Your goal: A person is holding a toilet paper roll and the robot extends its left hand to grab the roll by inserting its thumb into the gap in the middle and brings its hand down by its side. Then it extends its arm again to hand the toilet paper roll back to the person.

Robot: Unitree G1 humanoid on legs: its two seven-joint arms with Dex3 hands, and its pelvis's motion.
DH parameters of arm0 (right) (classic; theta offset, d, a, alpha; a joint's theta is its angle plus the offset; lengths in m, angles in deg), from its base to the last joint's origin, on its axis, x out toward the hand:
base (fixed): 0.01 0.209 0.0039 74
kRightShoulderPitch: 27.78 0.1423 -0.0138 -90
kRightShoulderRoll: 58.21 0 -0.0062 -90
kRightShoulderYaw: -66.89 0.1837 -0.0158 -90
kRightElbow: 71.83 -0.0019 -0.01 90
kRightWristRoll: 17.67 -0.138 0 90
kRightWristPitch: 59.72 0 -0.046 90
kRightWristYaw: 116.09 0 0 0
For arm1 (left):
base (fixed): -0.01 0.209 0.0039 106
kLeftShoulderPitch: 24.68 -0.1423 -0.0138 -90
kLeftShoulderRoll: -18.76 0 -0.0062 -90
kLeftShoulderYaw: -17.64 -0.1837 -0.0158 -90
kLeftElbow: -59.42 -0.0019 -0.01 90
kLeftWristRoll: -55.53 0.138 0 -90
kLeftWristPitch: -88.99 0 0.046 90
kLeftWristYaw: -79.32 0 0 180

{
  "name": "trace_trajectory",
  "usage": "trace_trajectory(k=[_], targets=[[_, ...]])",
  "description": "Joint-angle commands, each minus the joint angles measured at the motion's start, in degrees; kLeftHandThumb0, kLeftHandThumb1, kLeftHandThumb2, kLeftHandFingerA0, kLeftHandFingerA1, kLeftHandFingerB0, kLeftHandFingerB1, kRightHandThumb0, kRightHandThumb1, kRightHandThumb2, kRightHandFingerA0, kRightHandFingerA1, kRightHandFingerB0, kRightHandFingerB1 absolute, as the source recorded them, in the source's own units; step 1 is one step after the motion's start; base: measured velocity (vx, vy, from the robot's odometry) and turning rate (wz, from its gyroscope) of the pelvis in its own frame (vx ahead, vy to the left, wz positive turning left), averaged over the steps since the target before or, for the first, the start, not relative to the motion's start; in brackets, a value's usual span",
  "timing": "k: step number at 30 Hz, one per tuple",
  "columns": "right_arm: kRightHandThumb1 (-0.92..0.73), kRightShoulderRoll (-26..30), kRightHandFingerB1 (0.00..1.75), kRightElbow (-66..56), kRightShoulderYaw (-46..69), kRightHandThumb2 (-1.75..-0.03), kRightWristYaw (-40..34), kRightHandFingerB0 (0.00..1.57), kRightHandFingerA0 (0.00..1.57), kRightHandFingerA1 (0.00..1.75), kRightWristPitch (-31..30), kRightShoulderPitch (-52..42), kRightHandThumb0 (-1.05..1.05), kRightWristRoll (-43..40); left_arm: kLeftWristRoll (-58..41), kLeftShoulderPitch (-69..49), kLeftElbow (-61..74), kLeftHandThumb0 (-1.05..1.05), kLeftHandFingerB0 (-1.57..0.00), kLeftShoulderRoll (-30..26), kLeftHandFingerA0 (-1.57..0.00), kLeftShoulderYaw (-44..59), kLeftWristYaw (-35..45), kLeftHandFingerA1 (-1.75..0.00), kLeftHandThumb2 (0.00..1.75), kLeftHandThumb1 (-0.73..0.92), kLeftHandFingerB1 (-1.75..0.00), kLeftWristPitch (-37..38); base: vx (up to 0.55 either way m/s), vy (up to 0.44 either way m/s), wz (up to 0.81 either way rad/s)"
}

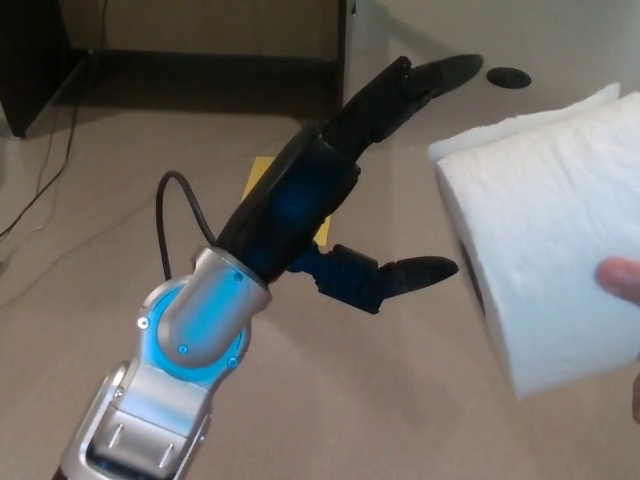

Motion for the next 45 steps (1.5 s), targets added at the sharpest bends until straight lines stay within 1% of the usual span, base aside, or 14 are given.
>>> trace_trajectory(k=[1,21,22,23,24,27,28,29,30,31,32,36,37,45], targets=[[-0.66,0.35,0.43,0.18,0.08,-0.6,0.21,0.53,0.72,0.59,-0.65,0.91,-0.42,-0.1,0.53,0.72,0.89,-0.24,0.0,-1.11,0.0,0.58,1.31,-0.48,0.81,0.25,-0.49,-0.31,0.0,0.0,0.0],[-0.67,0.05,0.41,0.26,0.0,-0.6,0.14,0.52,0.73,0.55,-1.01,1.21,-0.41,-0.08,0.16,1.8,10.27,-0.28,0.0,0.01,-0.01,-1.29,3.66,-0.49,0.81,0.22,-0.49,-6.32,0.0,0.0,0.0],[-0.54,0.0,0.55,0.36,0.03,-0.85,0.31,0.47,0.65,0.65,-1.14,1.42,-0.47,-0.13,0.68,1.72,11.8,-0.28,0.0,-0.66,-0.01,-1.36,4.08,-0.48,0.8,0.22,-0.49,-7.24,0.0,0.0,0.0],[-0.54,0.04,0.55,0.3,-0.13,-0.86,0.29,0.46,0.65,0.65,-1.22,1.45,-0.47,0.04,0.3,1.28,13.12,-0.27,0.0,-0.88,0.0,-1.25,4.41,-0.48,0.8,0.22,-0.49,-7.94,0.0,0.0,0.0],[-0.67,-0.01,0.41,0.31,-0.21,-0.6,0.34,0.51,0.73,0.55,-1.44,1.61,-0.42,0.1,-0.02,1.23,14.29,-0.27,0.0,-1.13,0.0,-1.12,4.83,-0.48,0.8,0.22,-0.49,-8.96,0.0,0.0,0.0],[-0.67,0.17,0.41,0.34,-0.3,-0.6,0.25,0.52,0.75,0.56,-1.55,1.66,-0.43,0.17,-1.79,0.61,17.11,-0.26,0.0,-1.18,0.0,-0.74,5.67,-0.48,0.8,0.22,-0.49,-9.95,0.0,0.0,0.0],[-0.67,0.19,0.41,0.34,-0.34,-0.6,0.3,0.52,0.72,0.54,-1.54,1.72,-0.43,0.17,-1.73,0.53,18.07,-0.46,-0.07,-1.44,-0.14,-0.66,5.88,-0.4,0.64,0.34,-0.2,-10.13,0.0,0.0,0.0],[-0.54,0.19,0.55,0.37,-0.42,-0.85,0.16,0.48,0.67,0.65,-1.48,1.7,-0.47,0.26,-1.91,0.47,18.85,-0.46,-0.06,-1.46,-0.13,-0.62,6.02,-0.4,0.64,0.34,-0.2,-10.77,0.0,0.0,0.0],[-0.67,0.17,0.41,0.41,-0.54,-0.6,0.07,0.53,0.73,0.53,-1.59,1.72,-0.44,0.36,-2.25,0.44,19.4,-0.46,-0.07,-1.36,-0.13,-0.57,6.11,-0.39,0.64,0.34,-0.2,-11.29,0.0,0.0,0.0],[-0.67,0.15,0.41,0.45,-0.65,-0.6,0.03,0.53,0.73,0.53,-1.78,1.76,-0.44,0.46,-2.64,0.43,19.78,-0.46,-0.07,-1.22,-0.13,-0.51,6.16,-0.39,0.64,0.34,-0.2,-11.65,0.0,0.0,0.0],[-0.67,0.16,0.4,0.47,-0.63,-0.6,0.38,0.52,0.73,0.52,-2.01,1.8,-0.45,0.34,-2.15,0.86,19.94,-0.26,0.0,-0.91,0.0,-0.68,5.78,-0.48,0.81,0.24,-0.49,-11.91,0.0,0.0,0.0],[-0.67,-0.11,0.42,0.44,-0.55,-0.61,0.54,0.53,0.72,0.55,-1.8,1.39,-0.44,0.13,-0.39,2.55,17.73,-0.26,0.0,0.13,0.0,-1.46,4.49,-0.47,0.81,0.24,-0.49,-11.1,0.0,0.0,0.0],[-0.67,-0.09,0.42,0.36,-0.5,-0.6,0.52,0.53,0.73,0.57,-1.86,1.47,-0.43,0.07,0.29,3.05,16.94,-0.48,-0.08,0.49,-0.18,-1.64,3.92,-0.39,0.62,0.36,-0.26,-10.51,0.0,0.0,0.0],[-0.67,0.58,0.42,0.32,-1.12,-0.6,0.55,0.53,0.76,0.58,-1.48,1.6,-0.43,0.51,7.14,7.48,6.31,-0.42,-0.18,3.83,-0.27,-3.89,-2.86,-0.4,0.62,0.39,-0.34,-1.66,0.0,0.0,0.0]])
